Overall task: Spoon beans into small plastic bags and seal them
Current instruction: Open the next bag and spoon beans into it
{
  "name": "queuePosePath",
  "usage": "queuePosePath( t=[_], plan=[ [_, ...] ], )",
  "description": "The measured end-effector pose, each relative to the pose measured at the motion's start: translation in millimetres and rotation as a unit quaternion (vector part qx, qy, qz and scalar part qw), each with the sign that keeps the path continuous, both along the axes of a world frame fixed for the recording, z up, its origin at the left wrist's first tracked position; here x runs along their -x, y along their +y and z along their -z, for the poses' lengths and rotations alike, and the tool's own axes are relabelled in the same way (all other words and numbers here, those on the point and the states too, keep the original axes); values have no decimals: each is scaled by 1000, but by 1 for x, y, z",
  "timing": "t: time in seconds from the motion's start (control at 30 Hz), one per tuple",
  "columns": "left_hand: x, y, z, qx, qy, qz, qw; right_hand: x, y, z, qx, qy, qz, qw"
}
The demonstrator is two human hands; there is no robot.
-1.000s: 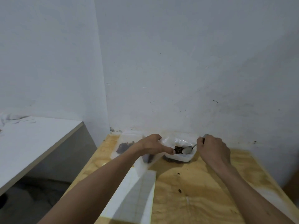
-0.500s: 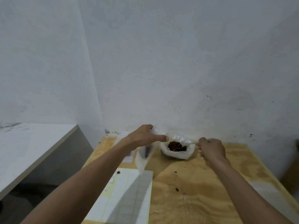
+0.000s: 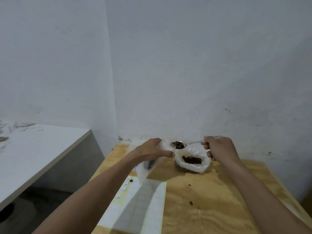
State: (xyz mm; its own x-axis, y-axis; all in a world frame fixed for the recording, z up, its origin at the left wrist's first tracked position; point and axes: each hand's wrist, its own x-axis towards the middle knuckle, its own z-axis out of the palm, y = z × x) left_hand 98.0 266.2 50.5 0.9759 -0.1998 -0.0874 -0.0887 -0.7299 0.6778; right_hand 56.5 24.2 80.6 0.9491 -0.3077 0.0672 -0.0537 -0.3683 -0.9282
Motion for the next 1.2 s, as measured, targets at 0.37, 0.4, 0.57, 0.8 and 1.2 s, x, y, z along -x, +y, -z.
queuePosePath(
  t=[0.37, 0.4, 0.57, 0.8, 1.2],
  plan=[
    [3, -6, 8, 60, 13, -27, 998, 15, 9, 5, 115, -127, -40, 984],
    [1, -6, 9, 64, 12, -33, 997, 15, 7, 4, 112, -131, -34, 984],
    [1, -4, 5, 86, -1, -68, 994, 14, -11, 3, 113, -135, 8, 984],
    [3, -5, -10, 182, -52, -89, 978, 12, -30, 44, 217, -28, 26, 975],
    [18, -18, -27, 457, 29, -58, 887, 24, -3, 33, 143, -56, -44, 987]
  ],
)
